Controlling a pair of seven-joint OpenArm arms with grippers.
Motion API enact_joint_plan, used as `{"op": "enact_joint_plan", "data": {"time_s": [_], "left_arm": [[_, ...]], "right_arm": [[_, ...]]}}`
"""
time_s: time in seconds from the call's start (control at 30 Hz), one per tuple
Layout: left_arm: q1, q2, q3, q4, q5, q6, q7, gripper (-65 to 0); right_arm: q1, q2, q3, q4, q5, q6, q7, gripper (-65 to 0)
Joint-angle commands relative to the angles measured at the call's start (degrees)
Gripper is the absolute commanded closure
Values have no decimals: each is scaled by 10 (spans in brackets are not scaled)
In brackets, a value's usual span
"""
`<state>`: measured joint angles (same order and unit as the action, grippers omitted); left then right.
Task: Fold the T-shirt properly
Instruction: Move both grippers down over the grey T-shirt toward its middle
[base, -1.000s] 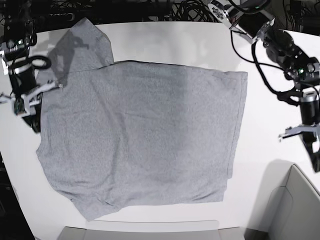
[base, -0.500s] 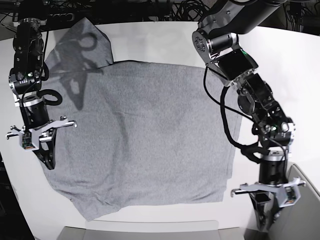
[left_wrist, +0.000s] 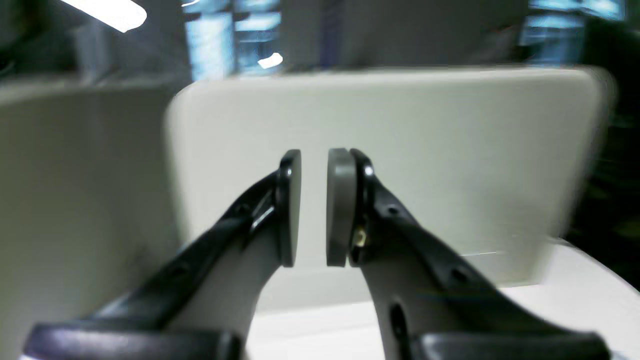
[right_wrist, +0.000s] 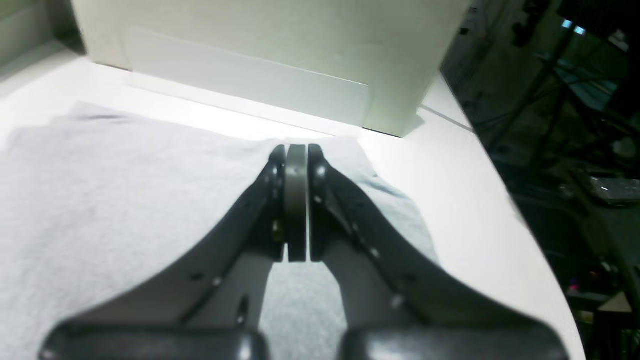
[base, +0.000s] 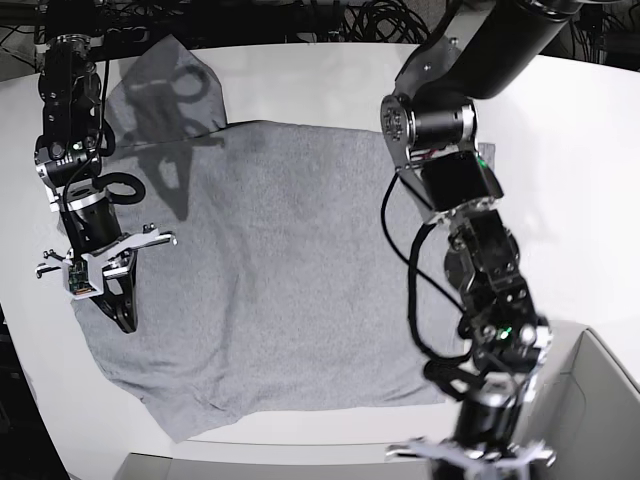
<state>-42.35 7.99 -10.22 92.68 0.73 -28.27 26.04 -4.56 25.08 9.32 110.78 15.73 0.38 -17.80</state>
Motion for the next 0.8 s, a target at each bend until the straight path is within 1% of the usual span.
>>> {"op": "enact_joint_plan", "data": {"time_s": [0.0, 0.07, 0.13, 0.2, 0.27, 0.3, 0.33, 0.37, 0.4, 0.47, 0.53, 0.63, 0.67, 0.7, 0.73, 0.77], "left_arm": [[-18, 4, 26, -5, -37, -2, 7, -89], [-21, 4, 53, -44, -119, -4, 26, -89], [-22, 4, 60, -92, -199, -6, 27, -89], [-31, 3, 57, -117, -249, -18, 21, -89], [-38, 2, 47, -123, -279, -47, -9, -89], [-35, 2, 48, -123, -279, -55, -30, -89], [-30, 2, 52, -123, -279, -58, -57, -89], [-26, 2, 61, -124, -271, -49, -85, -89], [-26, 1, 70, -126, -247, -28, -115, -89], [-26, 0, 71, -132, -184, 50, -154, -89], [-25, 3, 71, -140, -114, 163, -193, -89], [-13, 3, 76, -140, -44, 309, -213, -89], [-12, 3, 79, -140, -35, 339, -218, -89], [-12, 3, 88, -139, -32, 359, -218, -89], [-11, 2, 98, -139, -32, 372, -219, -89], [-11, 1, 109, -139, -36, 377, -222, -89]], "right_arm": [[11, 12, 6, 11, 0, -3, 16, 0], [9, 20, 5, 11, 0, -3, 16, 0], [8, 27, 4, 11, 0, -3, 16, 0], [8, 27, 4, 11, 0, -3, 16, 0], [6, 27, 4, 11, 0, -3, 16, 0], [6, 27, 4, 11, 0, -3, 16, 0], [6, 32, 4, 11, 0, -3, 16, 0], [-2, 41, 6, 12, 0, -3, 16, 0], [-8, 52, 7, 13, 0, -3, 16, 0], [-13, 57, 6, 18, 0, -3, 16, 0], [-13, 57, 5, 20, 0, -3, 16, 0], [-13, 56, 5, 21, 0, -3, 16, 0], [-13, 56, 5, 21, 0, -3, 16, 0], [-13, 57, 5, 21, 0, -3, 16, 0], [-13, 58, 5, 20, 0, -3, 16, 0], [-13, 59, 5, 18, 0, -3, 16, 0]]}}
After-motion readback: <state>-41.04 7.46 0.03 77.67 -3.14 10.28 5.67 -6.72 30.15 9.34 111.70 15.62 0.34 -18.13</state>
